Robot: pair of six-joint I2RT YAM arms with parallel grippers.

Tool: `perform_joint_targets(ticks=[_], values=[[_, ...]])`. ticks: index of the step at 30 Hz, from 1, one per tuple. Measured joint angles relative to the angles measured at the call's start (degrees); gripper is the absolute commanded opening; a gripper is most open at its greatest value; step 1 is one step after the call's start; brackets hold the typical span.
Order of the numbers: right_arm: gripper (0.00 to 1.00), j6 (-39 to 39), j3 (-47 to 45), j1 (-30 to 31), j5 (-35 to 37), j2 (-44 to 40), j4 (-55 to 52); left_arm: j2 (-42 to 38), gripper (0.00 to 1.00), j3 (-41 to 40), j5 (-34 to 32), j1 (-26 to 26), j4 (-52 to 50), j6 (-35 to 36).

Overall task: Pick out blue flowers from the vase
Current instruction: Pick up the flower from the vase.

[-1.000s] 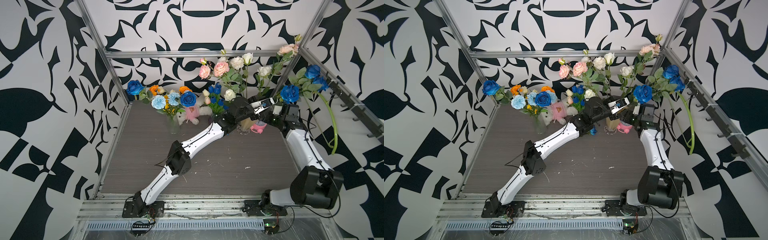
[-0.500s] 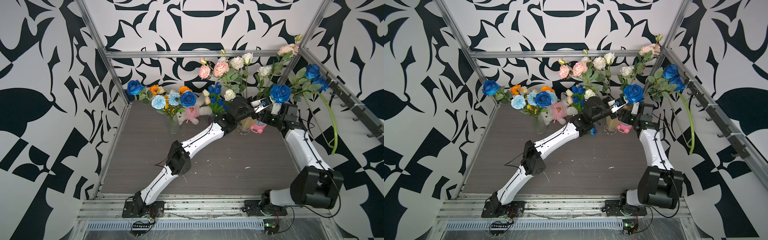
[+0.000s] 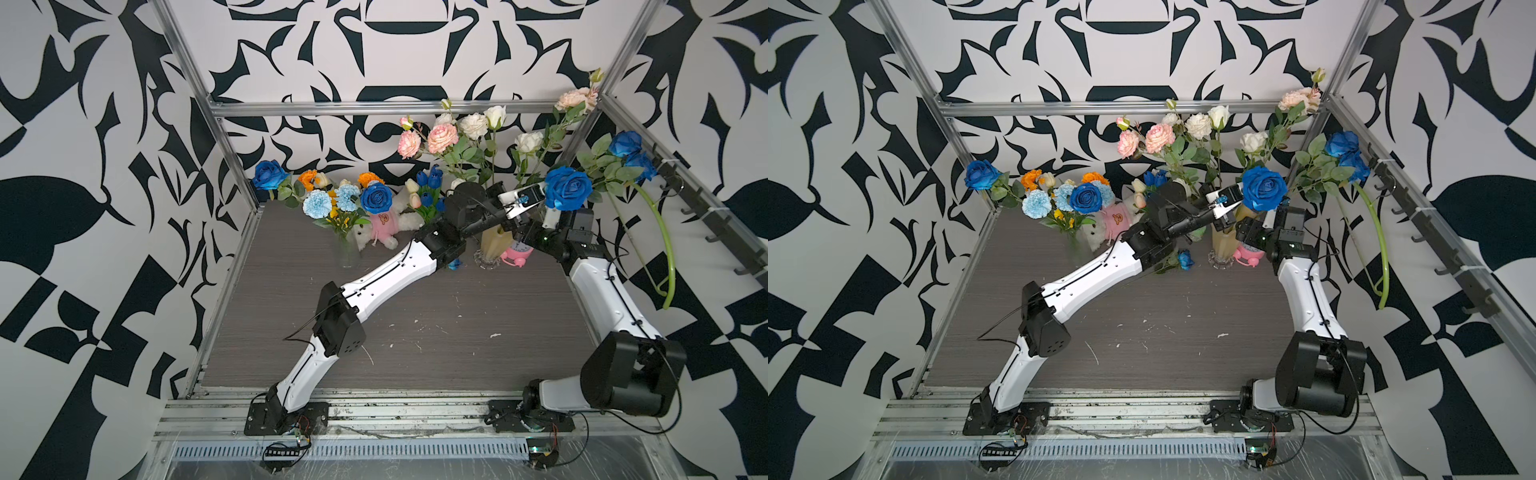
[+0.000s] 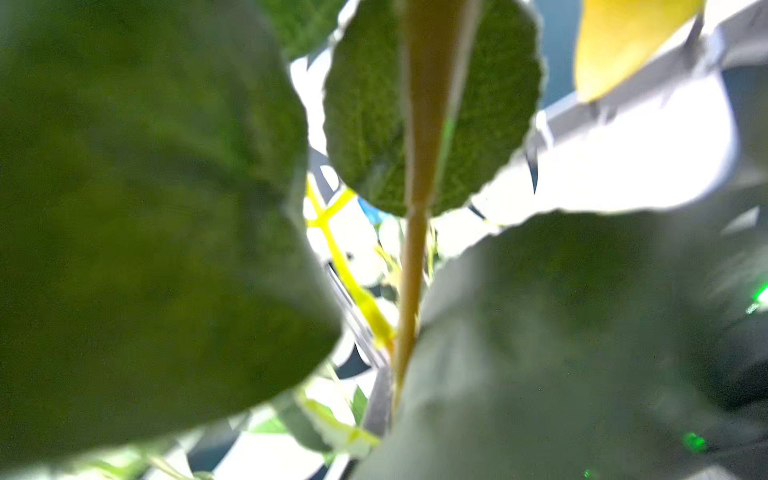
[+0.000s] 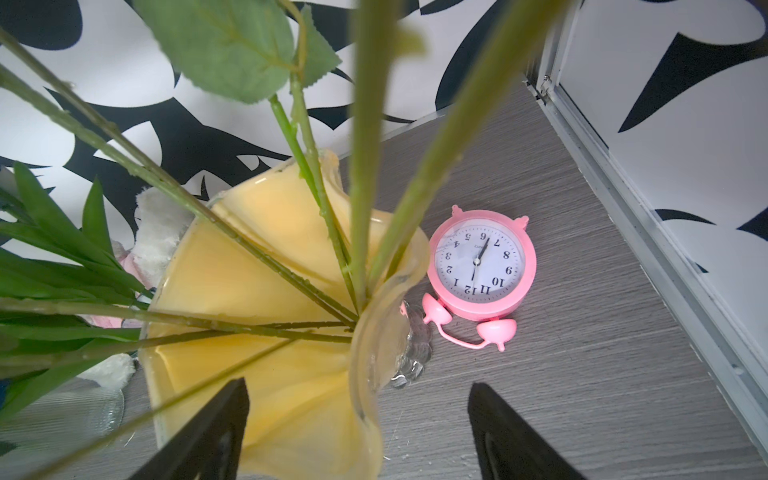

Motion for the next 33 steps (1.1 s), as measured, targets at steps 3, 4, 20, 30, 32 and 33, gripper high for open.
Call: perform_joint_targets(ticks=[3,4,20,30,32,33], values=[[0.84,0.76,0.02,0.0,0.07,0.0,-0.02,-5.16,0.0,-2.32,1.86,0.0,0.37,-1.07],[0.84,0.94,0.07,-0.07,0.15,0.0,-0.02,-6.8,0.0,-2.93,2.45,0.0,0.22,-1.55],[0.87,5.29,0.11,-3.41,6.88,-8.11,0.81,-26.43,0.0,-3.93,4.37,-1.73,-33.14,-3.69],[0.88,8.46,-10.25,-6.78,2.05,-11.43,12.68,-30.75,0.0,-0.39,-8.31,-2.93,-55.1,-1.68],[0.88,9.27,-14.19,-8.0,0.39,-11.41,16.92,-28.39,0.0,-1.4,-13.94,-2.91,-59.01,-0.66],[0.88,9.44,-15.82,-8.46,-0.24,-11.41,18.64,-27.08,0.0,-2.38,-15.98,-2.89,-60.17,-0.31]])
